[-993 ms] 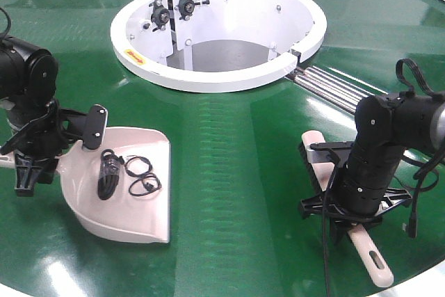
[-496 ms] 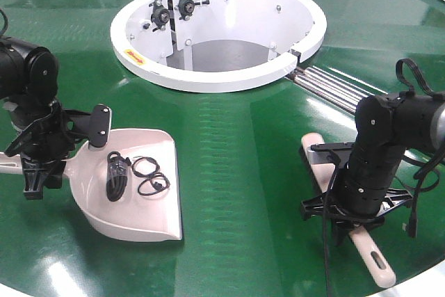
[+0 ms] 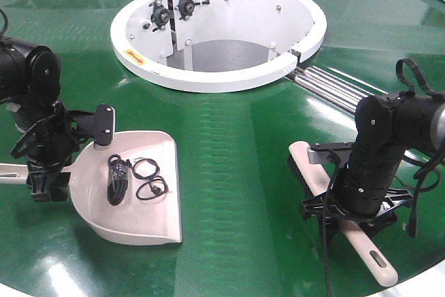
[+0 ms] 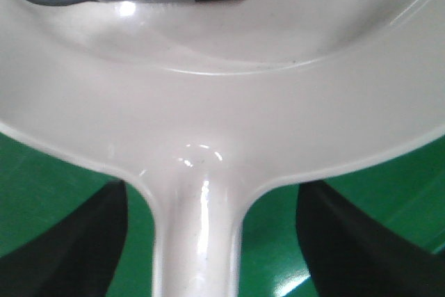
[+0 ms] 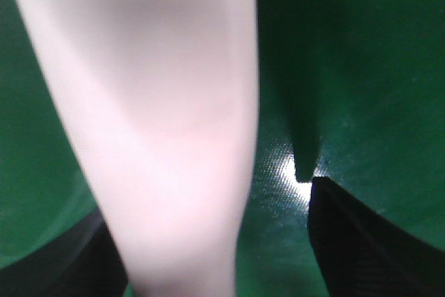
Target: Clean and inspect green conveyor with broom and dustpan
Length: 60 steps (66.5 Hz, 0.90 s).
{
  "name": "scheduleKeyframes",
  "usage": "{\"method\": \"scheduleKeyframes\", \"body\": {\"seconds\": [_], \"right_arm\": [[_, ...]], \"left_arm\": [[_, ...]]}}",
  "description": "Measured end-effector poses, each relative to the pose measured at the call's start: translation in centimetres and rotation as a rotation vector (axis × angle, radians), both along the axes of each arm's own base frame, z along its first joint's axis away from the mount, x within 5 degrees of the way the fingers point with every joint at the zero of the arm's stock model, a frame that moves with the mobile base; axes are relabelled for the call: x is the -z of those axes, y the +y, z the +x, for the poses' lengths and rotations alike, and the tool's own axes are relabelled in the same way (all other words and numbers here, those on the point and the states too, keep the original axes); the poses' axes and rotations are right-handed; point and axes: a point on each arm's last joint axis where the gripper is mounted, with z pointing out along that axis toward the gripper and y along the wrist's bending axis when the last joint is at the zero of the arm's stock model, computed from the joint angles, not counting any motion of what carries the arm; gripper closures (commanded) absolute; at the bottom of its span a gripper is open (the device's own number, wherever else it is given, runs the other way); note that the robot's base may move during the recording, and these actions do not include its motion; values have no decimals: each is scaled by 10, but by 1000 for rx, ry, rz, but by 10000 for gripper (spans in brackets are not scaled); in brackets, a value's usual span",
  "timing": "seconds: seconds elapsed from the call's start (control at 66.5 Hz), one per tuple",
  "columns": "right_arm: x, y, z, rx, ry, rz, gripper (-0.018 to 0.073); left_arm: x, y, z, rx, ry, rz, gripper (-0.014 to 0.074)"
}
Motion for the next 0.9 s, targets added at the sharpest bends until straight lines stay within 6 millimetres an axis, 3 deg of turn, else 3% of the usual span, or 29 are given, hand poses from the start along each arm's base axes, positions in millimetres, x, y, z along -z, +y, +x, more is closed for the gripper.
{"method": "scheduleKeyframes", "body": {"seconds": [0.196, 0.391, 0.692, 0.902], "right_arm": [[-22, -2, -4, -8, -73, 6, 58], [-64, -9, -15, -29, -240, 7, 58], [-147, -23, -46, -63, -666, 21, 60], [-205, -34, -87, -60, -986, 87, 78]], "left_arm": [[-11, -1, -4, -20, -27, -30, 93], [-44, -3, -17, -35, -108, -96, 93], [-118, -5, -62, -52, -294, -264, 93], [-169, -5, -109, -57, -436, -424, 93]]}}
